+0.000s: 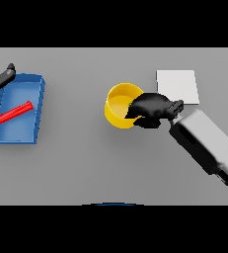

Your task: Pick up the red beaker and tilt it to pour out 1 green nut into yellow bowl. Pick up the yellow bowl and place it on the metallic measuring scale.

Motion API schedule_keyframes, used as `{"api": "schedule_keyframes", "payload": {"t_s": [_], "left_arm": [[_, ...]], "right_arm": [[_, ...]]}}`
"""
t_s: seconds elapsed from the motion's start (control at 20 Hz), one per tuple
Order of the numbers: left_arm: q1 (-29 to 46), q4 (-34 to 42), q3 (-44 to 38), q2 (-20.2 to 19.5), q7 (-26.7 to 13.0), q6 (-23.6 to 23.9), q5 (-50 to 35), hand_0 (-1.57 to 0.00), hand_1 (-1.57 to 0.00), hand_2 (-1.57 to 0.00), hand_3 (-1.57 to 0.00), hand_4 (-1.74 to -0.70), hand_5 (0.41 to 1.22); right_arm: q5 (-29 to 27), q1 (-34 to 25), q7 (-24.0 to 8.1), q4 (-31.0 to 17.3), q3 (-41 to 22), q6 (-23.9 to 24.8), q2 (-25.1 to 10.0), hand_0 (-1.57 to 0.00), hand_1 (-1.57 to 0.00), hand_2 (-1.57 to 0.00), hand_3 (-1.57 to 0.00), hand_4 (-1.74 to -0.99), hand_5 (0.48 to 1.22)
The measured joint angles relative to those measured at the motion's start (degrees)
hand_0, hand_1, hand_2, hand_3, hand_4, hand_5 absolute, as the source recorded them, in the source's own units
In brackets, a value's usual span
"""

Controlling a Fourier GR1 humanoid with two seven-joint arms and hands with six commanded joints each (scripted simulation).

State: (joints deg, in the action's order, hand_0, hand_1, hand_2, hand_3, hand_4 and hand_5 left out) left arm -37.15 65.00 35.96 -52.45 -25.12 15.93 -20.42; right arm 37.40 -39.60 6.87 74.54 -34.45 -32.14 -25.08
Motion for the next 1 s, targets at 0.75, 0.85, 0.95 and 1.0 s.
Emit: {"api": "schedule_keyframes", "payload": {"t_s": [0.75,0.85,0.95,1.0], "left_arm": [[-0.6,-0.3,-0.4,-0.6,-0.9,-0.7,-0.2,0.0,0.0,0.0,0.0,-0.8,0.754],[-0.6,-1.0,-0.3,-0.1,-1.2,-0.7,-0.2,0.0,0.0,0.0,0.0,-0.8,0.753],[-0.4,-0.2,-1.0,-1.0,-1.0,-0.6,-0.8,0.0,0.0,0.0,0.0,-0.81,0.755],[-0.4,0.1,-0.8,-0.8,-1.3,-0.5,-0.8,0.0,0.0,0.0,0.0,-0.82,0.759]], "right_arm": [[0.6,-6.9,0.1,-12.4,4.7,6.2,-7.7,-1.56,-1.57,-1.57,-1.31,-1.724,1.221],[0.6,-7.6,1.2,-14.6,4.6,7.2,-7.6,-1.56,-1.57,-1.57,-1.27,-1.723,1.221],[0.7,-7.5,2.6,-15.8,4.2,8.1,-7.8,-1.57,-1.53,-1.57,-1.38,-1.726,1.221],[1.0,-7.8,2.3,-18.3,4.8,9.1,-8.2,-1.56,-1.5,-1.55,-1.42,-1.727,1.221]]}}
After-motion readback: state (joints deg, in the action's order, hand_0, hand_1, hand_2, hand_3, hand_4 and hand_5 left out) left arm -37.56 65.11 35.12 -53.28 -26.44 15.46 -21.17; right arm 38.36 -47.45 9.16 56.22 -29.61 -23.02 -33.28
